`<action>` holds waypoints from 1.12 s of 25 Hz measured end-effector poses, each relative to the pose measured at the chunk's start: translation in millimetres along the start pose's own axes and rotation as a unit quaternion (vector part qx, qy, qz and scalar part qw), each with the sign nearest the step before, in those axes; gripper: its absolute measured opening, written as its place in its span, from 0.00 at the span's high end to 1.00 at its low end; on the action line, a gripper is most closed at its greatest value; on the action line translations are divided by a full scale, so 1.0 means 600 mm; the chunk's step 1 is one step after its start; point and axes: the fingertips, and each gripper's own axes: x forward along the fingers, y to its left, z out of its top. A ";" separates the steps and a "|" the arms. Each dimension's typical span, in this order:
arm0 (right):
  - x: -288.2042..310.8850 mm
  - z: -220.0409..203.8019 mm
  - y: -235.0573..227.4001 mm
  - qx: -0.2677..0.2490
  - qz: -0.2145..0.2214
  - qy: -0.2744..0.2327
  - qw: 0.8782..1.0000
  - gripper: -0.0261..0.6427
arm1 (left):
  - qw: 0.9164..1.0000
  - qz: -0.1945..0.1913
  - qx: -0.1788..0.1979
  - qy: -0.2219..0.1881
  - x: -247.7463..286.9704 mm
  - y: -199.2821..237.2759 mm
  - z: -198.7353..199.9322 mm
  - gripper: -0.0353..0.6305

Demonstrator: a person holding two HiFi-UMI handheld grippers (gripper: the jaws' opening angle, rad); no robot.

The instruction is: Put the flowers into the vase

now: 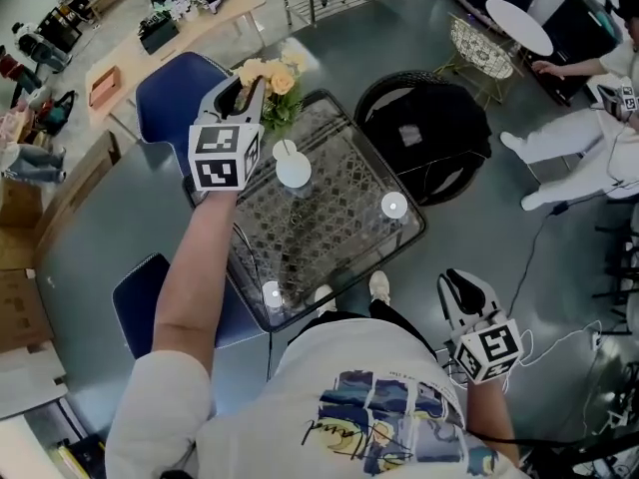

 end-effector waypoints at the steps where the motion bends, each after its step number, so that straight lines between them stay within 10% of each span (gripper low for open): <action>1: -0.003 0.000 -0.004 0.000 -0.001 0.000 1.000 0.87 | 1.000 0.002 -0.003 0.003 0.003 -0.006 -0.013 0.79; 16: 0.017 0.010 -0.055 -0.019 0.028 0.009 0.999 0.87 | 0.997 -0.005 -0.048 0.060 0.007 -0.079 -0.188 0.70; 28: 0.070 0.028 -0.093 -0.041 0.108 0.007 0.993 0.87 | 0.996 0.038 -0.049 0.070 -0.033 -0.079 -0.168 0.64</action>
